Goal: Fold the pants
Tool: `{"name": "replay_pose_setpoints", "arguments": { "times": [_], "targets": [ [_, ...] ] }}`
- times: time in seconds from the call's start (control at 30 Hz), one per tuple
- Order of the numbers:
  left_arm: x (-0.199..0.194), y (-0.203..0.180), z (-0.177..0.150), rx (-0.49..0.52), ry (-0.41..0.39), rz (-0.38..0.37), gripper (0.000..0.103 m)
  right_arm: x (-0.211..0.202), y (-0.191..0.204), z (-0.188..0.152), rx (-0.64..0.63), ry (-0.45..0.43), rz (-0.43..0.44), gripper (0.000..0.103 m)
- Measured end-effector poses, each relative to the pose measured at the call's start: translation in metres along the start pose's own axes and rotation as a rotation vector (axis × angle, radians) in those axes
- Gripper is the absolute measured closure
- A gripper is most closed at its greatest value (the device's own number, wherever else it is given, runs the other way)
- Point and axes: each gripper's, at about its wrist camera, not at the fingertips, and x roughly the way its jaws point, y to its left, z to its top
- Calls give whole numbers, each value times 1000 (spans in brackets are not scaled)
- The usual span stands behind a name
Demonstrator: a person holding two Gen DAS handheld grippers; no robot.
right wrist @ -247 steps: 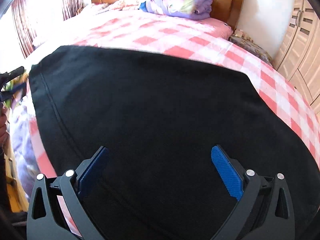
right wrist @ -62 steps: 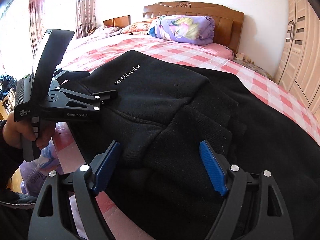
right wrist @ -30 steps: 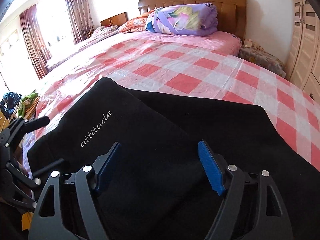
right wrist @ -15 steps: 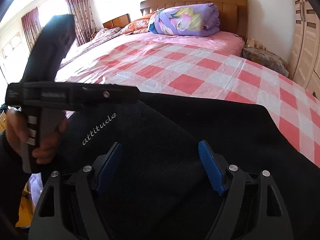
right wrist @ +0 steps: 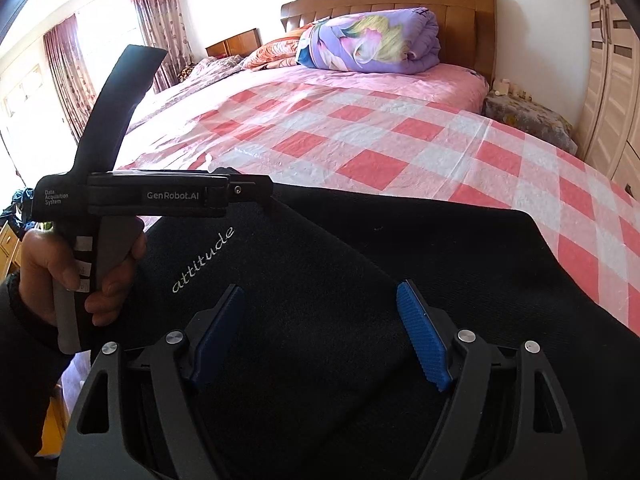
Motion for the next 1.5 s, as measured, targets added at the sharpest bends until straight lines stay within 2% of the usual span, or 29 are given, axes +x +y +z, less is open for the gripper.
{"name": "replay_pose_setpoints", "arguments": {
  "times": [0.07,0.1,0.2,0.27,0.33,0.4,0.43,0.5,0.6,0.63,0.7,0.77,0.83,0.87,0.93,0.97,1.03,1.07,1.1,1.13,1.2,1.27,1.3,1.4,1.43,1.5],
  "targets": [
    [-20,3,-3,-36,-106,70,2,-17,-11,1,60,-47,20,24],
    [-29,4,-6,-39,-150,73,2,-28,-23,2,105,-73,15,22],
    [-49,-10,-11,47,-218,7,2,-42,-61,6,192,-84,-53,20],
    [-48,-30,-10,149,-204,-16,2,-29,-88,6,253,7,-45,20],
    [-28,-48,-9,230,-108,29,2,-11,-103,2,257,95,-51,20],
    [-1,-56,-8,272,21,82,2,-7,-105,0,214,91,-37,21],
    [4,-57,-8,276,33,100,1,-9,-105,-1,219,93,-37,21],
    [8,-57,-8,280,37,114,1,-13,-104,-4,225,95,-57,21],
    [9,-56,-10,280,31,122,1,-36,-98,-7,266,57,-168,18],
    [7,-55,-11,281,30,127,1,-45,-94,-6,238,41,-184,18],
    [8,-57,-11,285,31,138,1,-48,-83,-10,109,92,-288,15],
    [8,-57,-11,287,32,147,1,-35,-90,-30,41,212,-358,15],
    [7,-57,-11,288,32,147,1,-45,-110,-49,116,191,-254,13],
    [7,-57,-11,288,31,148,1,-53,-115,-54,124,190,-255,13],
    [7,-58,-10,289,33,153,1,-68,-111,-61,84,197,-436,13],
    [8,-58,-10,289,35,153,1,-79,-108,-65,69,173,-461,12],
    [8,-58,-10,289,36,155,1,-96,-105,-81,101,129,-287,12],
    [8,-58,-10,291,36,158,1,-97,-107,-92,117,143,-233,12],
    [8,-58,-10,292,35,160,1,-88,-109,-106,95,205,-246,12],
    [8,-60,-10,296,32,169,1,-90,-105,-117,27,180,-266,10],
    [3,-67,-11,329,12,213,1,-102,-108,-126,66,171,-243,9],
    [-15,-88,-12,393,-42,324,2,-115,-107,-126,82,189,-301,9],
    [-29,-100,-11,401,-80,313,2,-120,-106,-125,79,179,-330,9],
    [-67,-152,-8,408,-164,85,2,-134,-101,-119,94,111,-288,9],
    [-67,-173,-11,443,-157,51,2,-136,-99,-117,93,92,-276,9],
    [-49,-226,-25,606,-97,-5,2,-132,-95,-115,79,91,-266,9]
  ]
}}
